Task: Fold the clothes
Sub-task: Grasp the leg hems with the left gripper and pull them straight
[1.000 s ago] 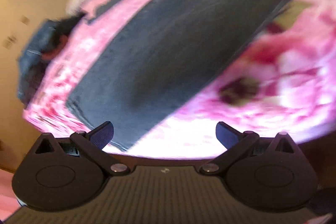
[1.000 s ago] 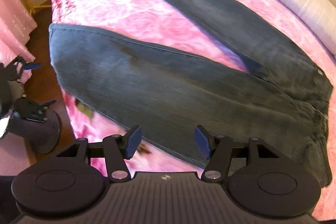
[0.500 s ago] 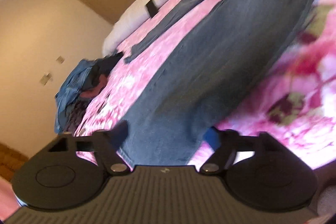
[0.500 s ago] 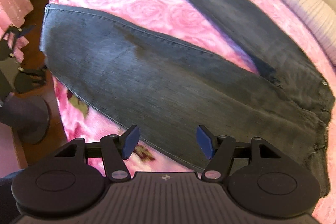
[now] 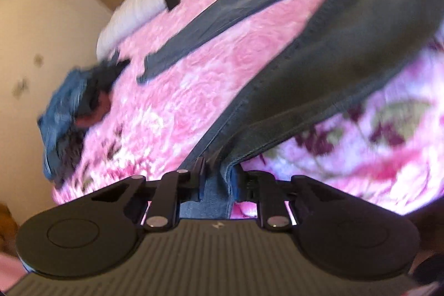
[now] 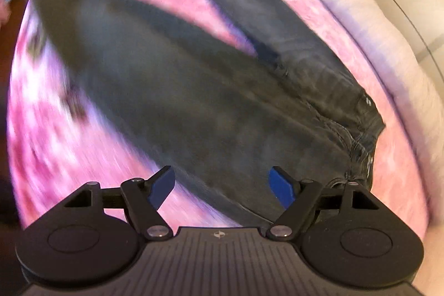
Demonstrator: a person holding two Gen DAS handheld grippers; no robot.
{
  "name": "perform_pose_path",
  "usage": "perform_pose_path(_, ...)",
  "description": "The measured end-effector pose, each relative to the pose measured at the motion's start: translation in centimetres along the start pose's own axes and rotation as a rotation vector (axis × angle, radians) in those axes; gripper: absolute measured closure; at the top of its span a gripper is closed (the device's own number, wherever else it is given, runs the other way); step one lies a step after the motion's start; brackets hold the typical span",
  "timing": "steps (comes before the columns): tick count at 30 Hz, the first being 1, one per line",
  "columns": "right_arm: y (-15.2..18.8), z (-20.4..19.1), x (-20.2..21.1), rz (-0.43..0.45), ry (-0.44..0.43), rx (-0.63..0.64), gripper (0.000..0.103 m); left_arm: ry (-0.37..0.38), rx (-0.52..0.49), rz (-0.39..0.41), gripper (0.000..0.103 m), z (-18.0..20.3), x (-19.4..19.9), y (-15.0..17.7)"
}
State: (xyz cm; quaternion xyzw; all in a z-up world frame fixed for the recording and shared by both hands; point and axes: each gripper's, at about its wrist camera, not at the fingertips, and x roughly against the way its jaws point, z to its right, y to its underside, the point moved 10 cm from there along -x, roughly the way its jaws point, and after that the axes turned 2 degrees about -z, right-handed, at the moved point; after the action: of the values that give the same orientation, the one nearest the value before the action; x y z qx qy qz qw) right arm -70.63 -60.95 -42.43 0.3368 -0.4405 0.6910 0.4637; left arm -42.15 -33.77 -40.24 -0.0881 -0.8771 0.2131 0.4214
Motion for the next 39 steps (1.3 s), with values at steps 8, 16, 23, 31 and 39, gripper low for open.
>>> perform_pose_path(8,6.6,1.4,-5.1,0.042,0.061,0.363,0.037,-0.032,0.004,-0.109,0.089,-1.0,0.3,-2.4)
perform_pose_path(16,9.9,6.8,-5.8,0.008,0.186,0.474,0.049,-0.069,-0.058,-0.167,0.089,-1.7,-0.1,-4.2)
perform_pose_path(23,11.7,10.4,-7.4,-0.042,0.139,0.442,0.092,-0.083,-0.056,-0.206,0.092,-2.8,0.8,-5.9)
perform_pose_path(31,6.4,15.8,-1.0,0.016,0.181,0.288,0.094,-0.058,-0.103,-0.209,0.097,-8.6,2.5,-10.8)
perform_pose_path(39,-2.1,24.1,1.5,0.061,0.272,0.222,0.095,0.051,-0.199,-0.134,0.099,-15.2,-4.0,-23.2)
